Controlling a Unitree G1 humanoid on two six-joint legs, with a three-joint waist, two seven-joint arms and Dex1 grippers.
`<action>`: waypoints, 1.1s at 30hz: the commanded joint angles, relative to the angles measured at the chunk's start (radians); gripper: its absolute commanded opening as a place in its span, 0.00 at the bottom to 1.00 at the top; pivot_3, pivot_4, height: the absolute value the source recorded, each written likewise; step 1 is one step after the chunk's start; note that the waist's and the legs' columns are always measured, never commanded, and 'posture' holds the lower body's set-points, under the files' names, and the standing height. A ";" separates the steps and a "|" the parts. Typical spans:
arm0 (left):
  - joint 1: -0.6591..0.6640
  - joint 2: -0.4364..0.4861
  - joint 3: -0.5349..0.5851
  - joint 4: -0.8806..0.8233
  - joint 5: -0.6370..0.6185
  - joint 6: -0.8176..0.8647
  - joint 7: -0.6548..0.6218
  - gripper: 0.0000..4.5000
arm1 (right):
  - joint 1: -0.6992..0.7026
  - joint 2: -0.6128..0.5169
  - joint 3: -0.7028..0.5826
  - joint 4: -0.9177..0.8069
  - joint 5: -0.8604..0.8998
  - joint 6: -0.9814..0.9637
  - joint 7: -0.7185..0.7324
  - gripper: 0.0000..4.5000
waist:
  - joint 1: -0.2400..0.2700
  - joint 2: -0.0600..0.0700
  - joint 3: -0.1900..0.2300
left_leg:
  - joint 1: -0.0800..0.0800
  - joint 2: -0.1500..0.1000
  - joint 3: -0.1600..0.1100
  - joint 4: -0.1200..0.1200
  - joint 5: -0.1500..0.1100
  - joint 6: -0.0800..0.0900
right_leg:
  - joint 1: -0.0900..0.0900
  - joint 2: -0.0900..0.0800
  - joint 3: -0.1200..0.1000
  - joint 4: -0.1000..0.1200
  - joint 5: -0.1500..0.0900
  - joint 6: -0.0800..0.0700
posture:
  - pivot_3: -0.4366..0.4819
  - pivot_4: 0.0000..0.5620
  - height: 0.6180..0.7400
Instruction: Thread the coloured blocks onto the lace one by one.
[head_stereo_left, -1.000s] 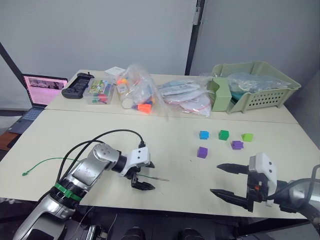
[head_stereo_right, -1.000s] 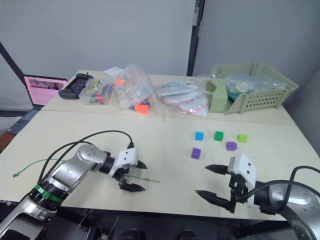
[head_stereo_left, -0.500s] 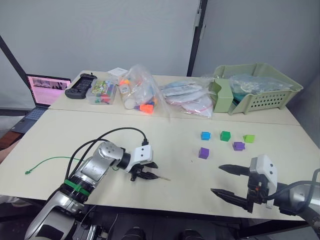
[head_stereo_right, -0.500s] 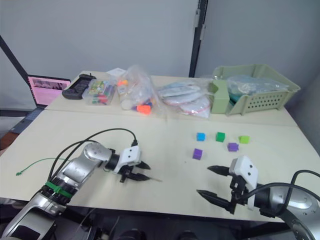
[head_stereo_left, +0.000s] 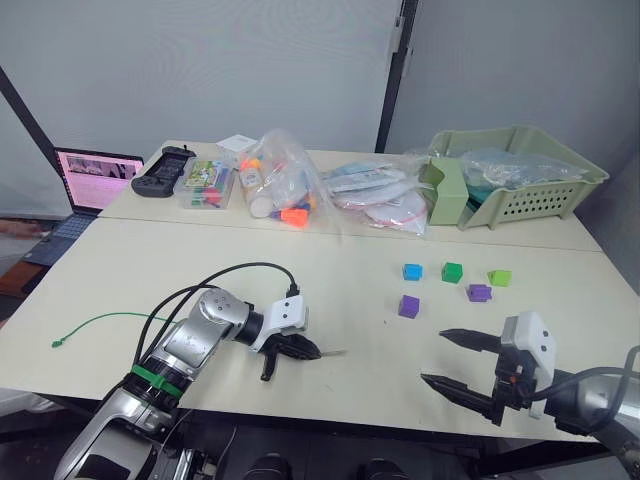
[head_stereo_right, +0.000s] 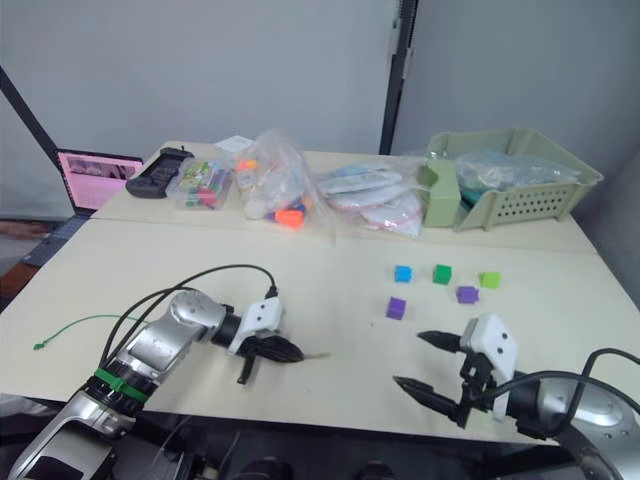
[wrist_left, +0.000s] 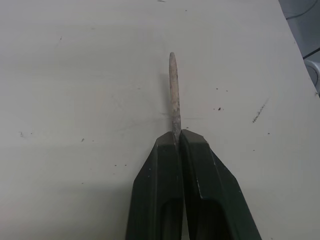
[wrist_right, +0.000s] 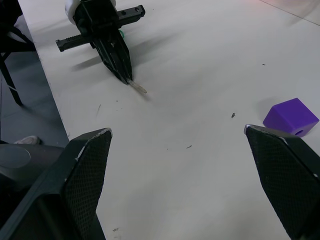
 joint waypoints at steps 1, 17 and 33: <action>-0.011 0.023 -0.002 -0.024 0.006 0.032 -0.020 0.00 | 0.006 0.049 -0.062 0.014 -0.033 -0.014 -0.098 1.00 | -0.001 0.000 0.000 | 0.000 0.000 0.000 0.000 0.000 0.000 | 0.000 0.000 0.000 0.000 0.000 0.000 | 0.48 0.27 1.00; 0.006 0.134 0.106 -0.253 -0.087 0.241 0.004 0.00 | -0.383 0.290 -0.081 0.386 -0.292 0.016 -0.670 1.00 | -0.023 0.002 0.001 | -0.001 0.000 -0.001 -0.001 0.000 0.000 | -0.004 0.000 0.002 0.002 0.001 -0.002 | 0.48 0.27 1.00; 0.080 0.171 0.123 -0.316 -0.117 0.234 0.035 0.00 | -0.836 0.179 0.035 1.006 -0.412 -0.002 -0.593 1.00 | -0.028 0.005 0.004 | -0.002 -0.001 0.001 -0.002 0.000 0.000 | -0.006 0.001 0.003 0.004 0.001 -0.002 | 0.48 0.27 1.00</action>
